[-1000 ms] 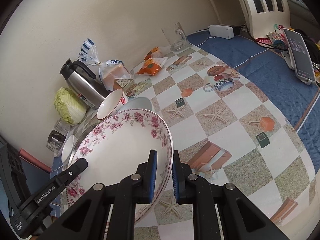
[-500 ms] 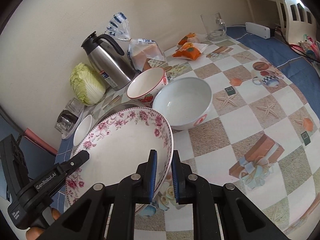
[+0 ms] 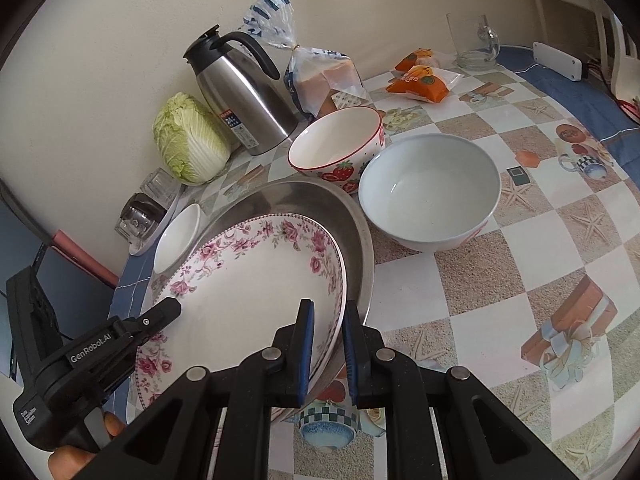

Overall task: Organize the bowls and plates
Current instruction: 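Lower the pink-floral plate into the steel basin with both grippers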

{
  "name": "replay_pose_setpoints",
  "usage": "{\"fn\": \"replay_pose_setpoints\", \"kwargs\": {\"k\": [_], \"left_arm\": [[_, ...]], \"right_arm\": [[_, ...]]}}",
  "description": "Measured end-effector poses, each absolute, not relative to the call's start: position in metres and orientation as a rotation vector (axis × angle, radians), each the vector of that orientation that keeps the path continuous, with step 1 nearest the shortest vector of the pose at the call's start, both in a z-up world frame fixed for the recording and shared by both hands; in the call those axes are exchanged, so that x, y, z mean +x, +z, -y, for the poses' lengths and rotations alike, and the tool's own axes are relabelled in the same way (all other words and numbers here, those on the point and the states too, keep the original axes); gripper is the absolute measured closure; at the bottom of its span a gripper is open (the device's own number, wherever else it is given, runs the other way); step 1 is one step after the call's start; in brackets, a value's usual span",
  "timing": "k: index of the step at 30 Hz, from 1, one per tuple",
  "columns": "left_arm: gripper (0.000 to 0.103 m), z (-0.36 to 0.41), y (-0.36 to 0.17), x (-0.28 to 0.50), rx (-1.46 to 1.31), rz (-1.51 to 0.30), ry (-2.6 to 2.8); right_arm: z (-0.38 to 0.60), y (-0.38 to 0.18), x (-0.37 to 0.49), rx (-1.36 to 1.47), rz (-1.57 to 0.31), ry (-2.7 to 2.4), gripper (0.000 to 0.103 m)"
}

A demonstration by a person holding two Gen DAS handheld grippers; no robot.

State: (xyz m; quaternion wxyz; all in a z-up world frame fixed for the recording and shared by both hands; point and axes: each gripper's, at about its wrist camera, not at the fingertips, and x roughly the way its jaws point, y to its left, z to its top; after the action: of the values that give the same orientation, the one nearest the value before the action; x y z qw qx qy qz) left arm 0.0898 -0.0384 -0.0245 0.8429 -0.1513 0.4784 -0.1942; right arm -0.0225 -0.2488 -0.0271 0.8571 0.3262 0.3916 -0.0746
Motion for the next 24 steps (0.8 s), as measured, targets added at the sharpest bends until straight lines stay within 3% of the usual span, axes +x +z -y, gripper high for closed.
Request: {"fn": "replay_pose_setpoints", "kwargs": {"k": [24], "left_arm": [[0.085, 0.043, -0.046, 0.123, -0.336, -1.036, -0.356]], "right_arm": [[0.254, -0.041, 0.025, 0.665, -0.844, -0.145, 0.088]]}}
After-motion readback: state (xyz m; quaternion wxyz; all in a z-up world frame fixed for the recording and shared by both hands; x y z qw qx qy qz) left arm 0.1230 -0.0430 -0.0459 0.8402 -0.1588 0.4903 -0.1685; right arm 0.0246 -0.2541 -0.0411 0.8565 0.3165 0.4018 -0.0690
